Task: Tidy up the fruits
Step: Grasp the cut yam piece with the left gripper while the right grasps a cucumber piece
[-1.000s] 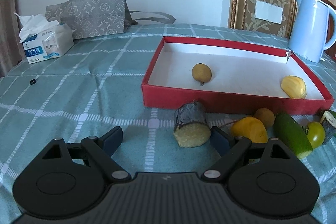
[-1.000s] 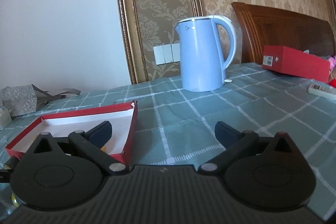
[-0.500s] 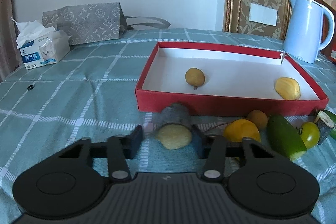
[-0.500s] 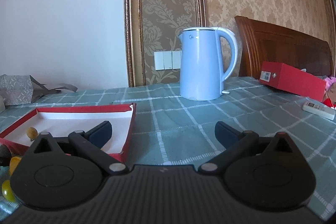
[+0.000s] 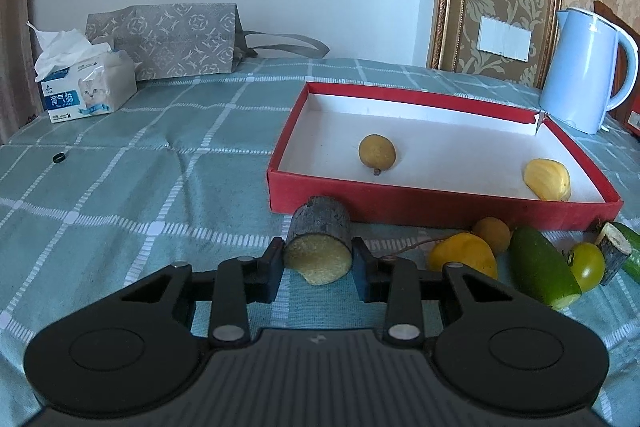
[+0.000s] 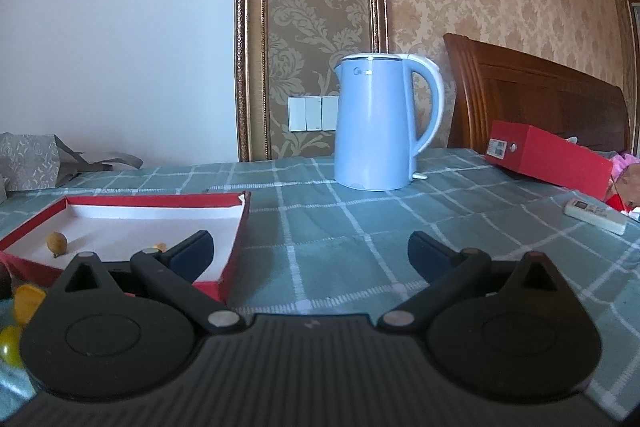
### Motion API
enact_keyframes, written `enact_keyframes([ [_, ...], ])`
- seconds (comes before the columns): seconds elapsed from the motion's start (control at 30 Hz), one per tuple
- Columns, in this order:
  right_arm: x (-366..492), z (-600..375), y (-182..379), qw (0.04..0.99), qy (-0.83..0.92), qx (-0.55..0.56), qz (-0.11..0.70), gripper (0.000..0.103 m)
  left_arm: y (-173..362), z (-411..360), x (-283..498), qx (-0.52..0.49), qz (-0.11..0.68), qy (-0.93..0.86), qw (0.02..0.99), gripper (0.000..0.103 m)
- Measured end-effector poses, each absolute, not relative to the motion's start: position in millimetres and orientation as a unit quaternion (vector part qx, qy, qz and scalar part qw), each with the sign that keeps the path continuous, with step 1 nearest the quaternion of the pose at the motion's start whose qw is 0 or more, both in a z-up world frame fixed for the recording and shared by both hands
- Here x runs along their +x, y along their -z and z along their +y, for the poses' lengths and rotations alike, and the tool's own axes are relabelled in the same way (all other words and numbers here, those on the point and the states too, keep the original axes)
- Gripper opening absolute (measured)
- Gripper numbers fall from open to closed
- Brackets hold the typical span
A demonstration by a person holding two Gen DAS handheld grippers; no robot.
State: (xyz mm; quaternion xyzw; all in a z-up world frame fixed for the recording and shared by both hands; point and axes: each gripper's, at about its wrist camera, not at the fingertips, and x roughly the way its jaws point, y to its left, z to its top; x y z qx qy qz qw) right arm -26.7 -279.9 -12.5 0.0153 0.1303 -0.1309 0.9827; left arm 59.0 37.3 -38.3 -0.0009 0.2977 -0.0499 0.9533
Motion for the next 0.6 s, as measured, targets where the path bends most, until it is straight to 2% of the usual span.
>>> enact_keyframes([
  [0.23,-42.7,-271.7,13.4,0.982,0.072,-0.026,0.170,0.092,38.6,36.0,58.1,0.003,0.298,0.052,0.953,0.034],
  [0.4,-40.8,-250.2,21.1,0.977,0.031,-0.090,0.189,0.076,38.6,35.9,58.0,0.003,0.298,0.052,0.953,0.034],
  [0.53,-28.1,-245.7,26.5,0.971,0.009,-0.094,0.220,0.055,38.7,35.5,57.5,0.004,0.298,0.052,0.953,0.034],
  [0.6,-20.3,-245.8,31.1,0.967,0.002,-0.093,0.235,0.053,38.7,35.5,57.3,0.004,0.298,0.052,0.953,0.034],
])
